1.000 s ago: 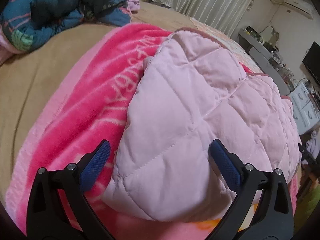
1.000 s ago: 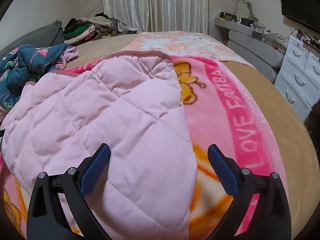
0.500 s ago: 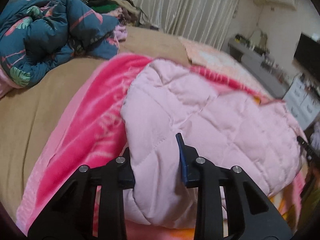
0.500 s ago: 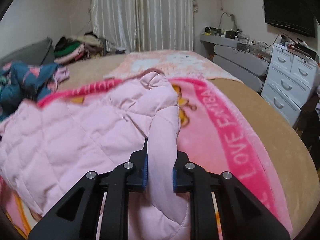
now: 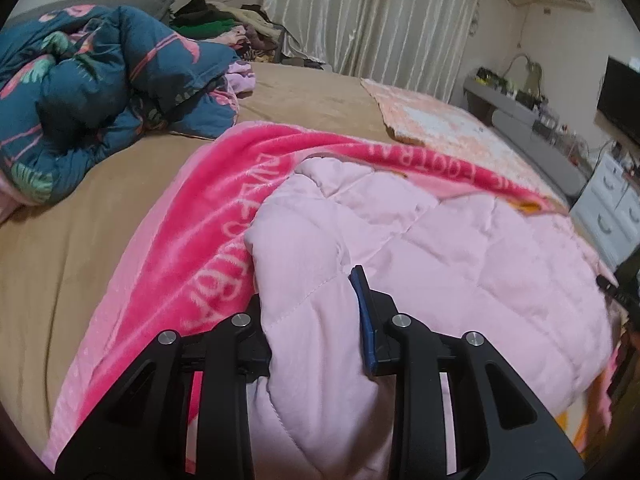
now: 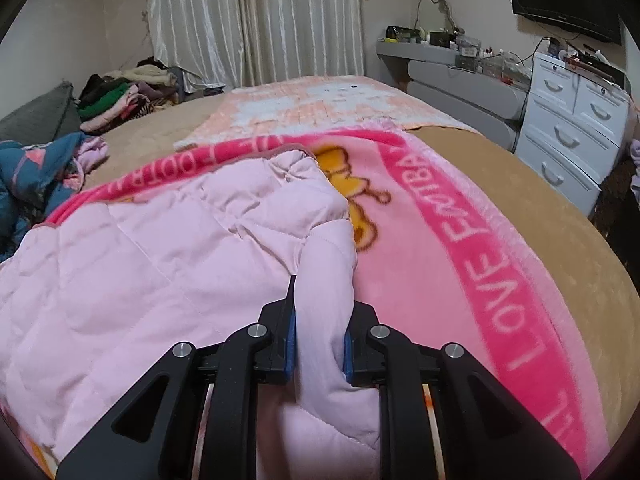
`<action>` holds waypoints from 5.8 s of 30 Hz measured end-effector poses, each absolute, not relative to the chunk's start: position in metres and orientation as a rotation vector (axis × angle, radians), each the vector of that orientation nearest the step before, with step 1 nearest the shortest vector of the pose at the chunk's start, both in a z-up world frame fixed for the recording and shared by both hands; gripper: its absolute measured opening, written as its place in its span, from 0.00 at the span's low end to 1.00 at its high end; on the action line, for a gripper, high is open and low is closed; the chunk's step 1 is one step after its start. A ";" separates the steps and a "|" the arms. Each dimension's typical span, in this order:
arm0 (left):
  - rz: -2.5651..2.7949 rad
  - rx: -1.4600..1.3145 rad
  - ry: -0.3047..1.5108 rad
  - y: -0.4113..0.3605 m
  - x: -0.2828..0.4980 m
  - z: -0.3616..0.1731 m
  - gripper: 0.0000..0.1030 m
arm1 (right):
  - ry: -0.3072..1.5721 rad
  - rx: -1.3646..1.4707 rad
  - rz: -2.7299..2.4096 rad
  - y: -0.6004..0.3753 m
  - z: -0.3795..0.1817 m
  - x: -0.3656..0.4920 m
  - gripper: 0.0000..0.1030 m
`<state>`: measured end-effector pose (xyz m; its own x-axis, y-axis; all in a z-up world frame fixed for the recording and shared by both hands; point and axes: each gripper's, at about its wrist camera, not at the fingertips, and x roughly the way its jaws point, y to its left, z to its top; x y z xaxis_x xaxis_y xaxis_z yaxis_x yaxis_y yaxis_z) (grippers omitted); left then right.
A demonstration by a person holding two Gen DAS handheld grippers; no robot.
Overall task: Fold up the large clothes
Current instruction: 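Grasp the folded jacket's edge with both grippers and tug it flat, then open both grippers and release the jacket edge, then move both grippers to the side of the folded jacket, then grasp the jacket side with both grippers and fold it over the jacket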
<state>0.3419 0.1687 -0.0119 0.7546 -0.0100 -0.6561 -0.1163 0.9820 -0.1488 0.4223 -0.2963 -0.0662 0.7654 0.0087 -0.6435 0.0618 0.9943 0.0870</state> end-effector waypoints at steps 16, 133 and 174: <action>0.064 -0.204 0.762 0.175 0.355 -0.027 0.26 | 0.767 0.127 -0.054 -0.295 -0.088 0.443 0.22; -0.057 -0.559 0.665 0.140 0.281 -0.014 0.41 | 0.546 0.122 0.305 -0.232 -0.015 0.311 0.31; -0.028 -0.381 0.672 0.123 0.147 -0.013 0.42 | 0.595 0.047 0.310 -0.240 -0.015 0.151 0.32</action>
<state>0.1467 0.1229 -0.0125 0.7849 -0.1466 -0.6021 -0.0968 0.9307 -0.3528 0.1514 -0.2402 -0.0150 0.7836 0.3002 -0.5439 -0.2734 0.9528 0.1319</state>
